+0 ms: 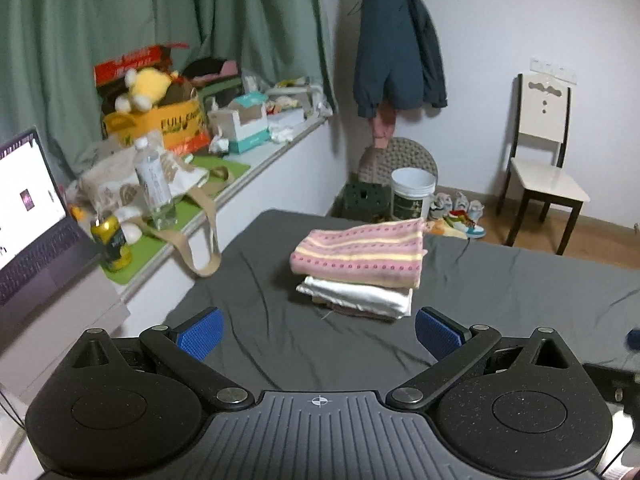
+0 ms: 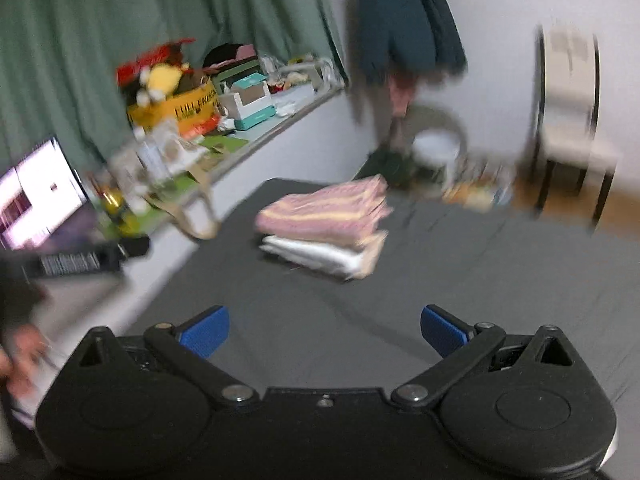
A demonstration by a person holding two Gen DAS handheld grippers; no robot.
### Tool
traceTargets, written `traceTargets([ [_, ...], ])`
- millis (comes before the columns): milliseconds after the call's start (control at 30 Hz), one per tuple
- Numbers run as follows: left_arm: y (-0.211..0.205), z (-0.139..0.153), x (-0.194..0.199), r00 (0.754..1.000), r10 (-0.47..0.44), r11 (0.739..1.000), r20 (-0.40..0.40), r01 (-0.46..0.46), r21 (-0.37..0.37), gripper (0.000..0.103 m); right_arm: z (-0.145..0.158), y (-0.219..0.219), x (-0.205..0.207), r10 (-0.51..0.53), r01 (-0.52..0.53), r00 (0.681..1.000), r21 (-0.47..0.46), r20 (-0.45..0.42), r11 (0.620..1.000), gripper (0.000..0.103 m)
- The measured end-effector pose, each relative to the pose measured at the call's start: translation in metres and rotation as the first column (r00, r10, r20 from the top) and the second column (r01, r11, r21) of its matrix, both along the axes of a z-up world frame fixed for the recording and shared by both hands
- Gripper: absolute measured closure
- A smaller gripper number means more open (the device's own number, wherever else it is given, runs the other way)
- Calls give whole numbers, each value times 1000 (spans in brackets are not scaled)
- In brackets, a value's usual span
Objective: Fold clothes
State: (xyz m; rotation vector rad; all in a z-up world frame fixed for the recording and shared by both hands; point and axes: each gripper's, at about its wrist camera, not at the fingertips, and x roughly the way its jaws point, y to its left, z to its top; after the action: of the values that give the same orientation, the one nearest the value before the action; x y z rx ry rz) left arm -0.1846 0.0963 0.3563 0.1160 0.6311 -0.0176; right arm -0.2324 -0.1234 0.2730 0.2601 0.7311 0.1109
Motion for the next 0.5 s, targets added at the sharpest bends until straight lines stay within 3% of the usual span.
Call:
traceTargets([
  [67, -8, 6, -13, 999, -13, 1000, 37, 13, 20, 1, 3, -9, -5, -32, 32, 999, 78, -1, 996, 0],
  [133, -14, 12, -26, 998, -35, 999, 51, 35, 1, 1, 3, -17, -14, -51, 47, 998, 91, 39, 995, 0],
  [267, -27, 15, -46, 996, -48, 998, 78, 51, -45, 1, 1, -25, -26, -101, 101, 988, 4, 113, 995, 0],
  [500, -49, -8, -59, 994, 1, 1000, 107, -1, 1, 1, -7, -22, -43, -157, 187, 960, -116, 231, 975, 0],
])
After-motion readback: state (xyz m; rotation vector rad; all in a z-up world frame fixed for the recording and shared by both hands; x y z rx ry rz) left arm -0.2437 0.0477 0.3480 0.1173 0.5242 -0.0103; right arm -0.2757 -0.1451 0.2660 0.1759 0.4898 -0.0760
